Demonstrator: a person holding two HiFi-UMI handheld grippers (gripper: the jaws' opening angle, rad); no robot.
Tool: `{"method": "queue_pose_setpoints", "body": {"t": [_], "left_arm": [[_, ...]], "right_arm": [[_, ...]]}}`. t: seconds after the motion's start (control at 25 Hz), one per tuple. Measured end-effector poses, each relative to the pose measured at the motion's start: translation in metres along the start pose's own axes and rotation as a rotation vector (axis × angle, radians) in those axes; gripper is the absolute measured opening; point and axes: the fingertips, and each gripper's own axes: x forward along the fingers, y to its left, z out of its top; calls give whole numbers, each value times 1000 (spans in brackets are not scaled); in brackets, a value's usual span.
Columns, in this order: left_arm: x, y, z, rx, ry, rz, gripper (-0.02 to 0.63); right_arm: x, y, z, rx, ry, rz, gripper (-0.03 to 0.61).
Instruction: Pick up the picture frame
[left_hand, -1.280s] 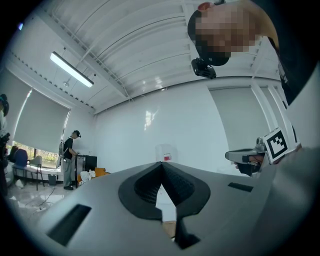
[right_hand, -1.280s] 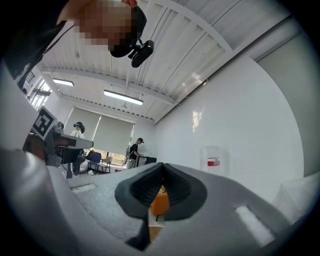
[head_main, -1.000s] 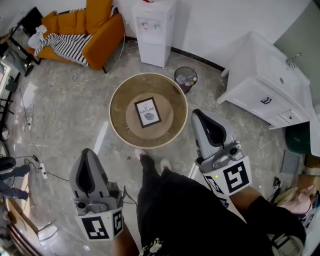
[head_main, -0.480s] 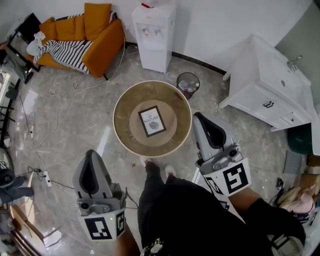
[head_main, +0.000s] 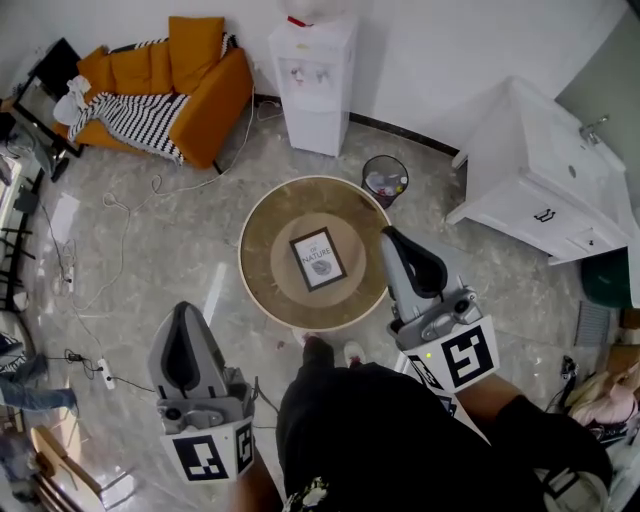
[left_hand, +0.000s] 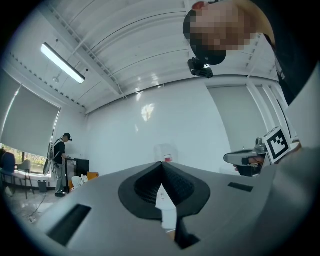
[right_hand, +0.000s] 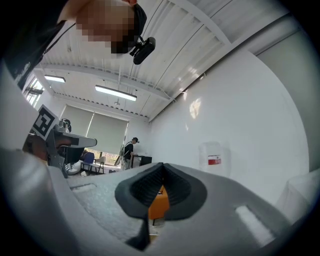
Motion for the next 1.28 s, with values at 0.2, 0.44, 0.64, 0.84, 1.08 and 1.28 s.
{"method": "queue_pose_setpoints", "body": {"t": [0.2, 0.44, 0.64, 0.84, 1.08, 1.28], "left_arm": [[28, 18, 4, 6, -22, -56, 12], [53, 42, -1, -14, -50, -126, 12], [70, 57, -12, -32, -46, -164, 12], [91, 58, -27, -68, -35, -208, 12], [103, 52, -48, -69, -1, -187, 12], [108, 37, -39, -81, 18, -122, 12]], "right_arm": [[26, 4, 4, -6, -5, -34, -3], [52, 18, 6, -22, 3, -84, -3], [68, 24, -5, -31, 41, -118, -3], [91, 31, -23, -26, 89, -109, -3], [101, 19, -35, -25, 102, -81, -3], [106, -2, -46, 4, 107, -25, -3]]}}
